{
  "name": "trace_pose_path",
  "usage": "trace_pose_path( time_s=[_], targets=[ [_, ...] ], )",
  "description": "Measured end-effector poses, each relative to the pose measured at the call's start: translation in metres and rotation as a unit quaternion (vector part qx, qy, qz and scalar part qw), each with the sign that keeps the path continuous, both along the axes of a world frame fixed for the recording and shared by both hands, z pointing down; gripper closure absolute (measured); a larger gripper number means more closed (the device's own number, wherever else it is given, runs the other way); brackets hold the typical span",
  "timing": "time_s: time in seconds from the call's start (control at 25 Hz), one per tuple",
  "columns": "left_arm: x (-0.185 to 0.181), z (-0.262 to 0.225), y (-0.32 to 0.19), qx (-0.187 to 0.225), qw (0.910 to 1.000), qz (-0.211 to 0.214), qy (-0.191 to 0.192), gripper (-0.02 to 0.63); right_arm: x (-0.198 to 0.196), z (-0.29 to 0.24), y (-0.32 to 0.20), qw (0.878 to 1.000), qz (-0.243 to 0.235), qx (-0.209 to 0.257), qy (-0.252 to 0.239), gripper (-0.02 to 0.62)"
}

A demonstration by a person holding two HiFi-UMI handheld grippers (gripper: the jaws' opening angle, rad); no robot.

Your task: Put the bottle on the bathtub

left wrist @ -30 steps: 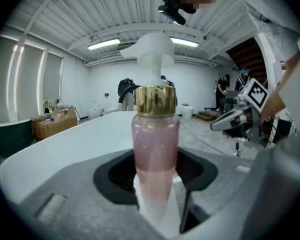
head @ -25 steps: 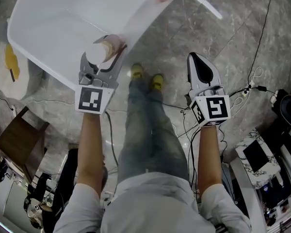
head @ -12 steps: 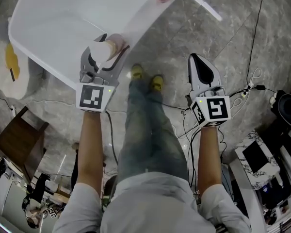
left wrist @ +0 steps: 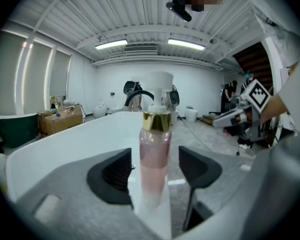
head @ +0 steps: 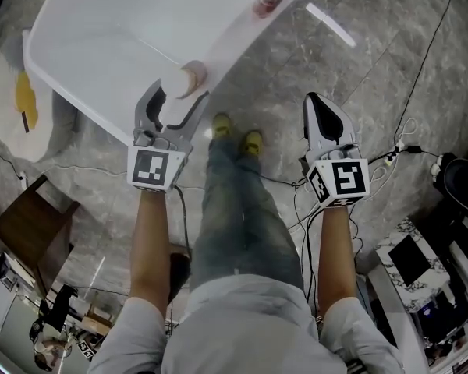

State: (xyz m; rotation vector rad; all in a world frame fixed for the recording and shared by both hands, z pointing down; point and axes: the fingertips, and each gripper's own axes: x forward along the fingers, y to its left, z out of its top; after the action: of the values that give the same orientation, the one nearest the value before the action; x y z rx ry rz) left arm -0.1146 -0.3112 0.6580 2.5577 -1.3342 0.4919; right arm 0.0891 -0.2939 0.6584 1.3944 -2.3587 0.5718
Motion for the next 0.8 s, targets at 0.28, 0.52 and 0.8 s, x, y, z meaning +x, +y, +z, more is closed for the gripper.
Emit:
trace_pose_path(
  time_s=[0.28, 0.52, 0.8],
  targets=[
    [-0.020, -0.049, 0.016, 0.012, 0.9981, -0.059, 0.013, 0.365, 0.013, -0.052, 0.001, 1.000, -0.002, 0.024, 0.002, 0.592],
    [-0.047, -0.110, 0.030, 0.038, 0.9922, -0.116, 0.027, 0.411, 0.011, -0.106, 0.008, 0.999, -0.003, 0.046, -0.007, 0.592],
    [-0.055, -0.177, 0.058, 0.056, 0.9858, -0.157, 0.020, 0.505, 0.017, -0.170, 0.020, 0.997, -0.001, 0.070, -0.019, 0.591]
  ],
)
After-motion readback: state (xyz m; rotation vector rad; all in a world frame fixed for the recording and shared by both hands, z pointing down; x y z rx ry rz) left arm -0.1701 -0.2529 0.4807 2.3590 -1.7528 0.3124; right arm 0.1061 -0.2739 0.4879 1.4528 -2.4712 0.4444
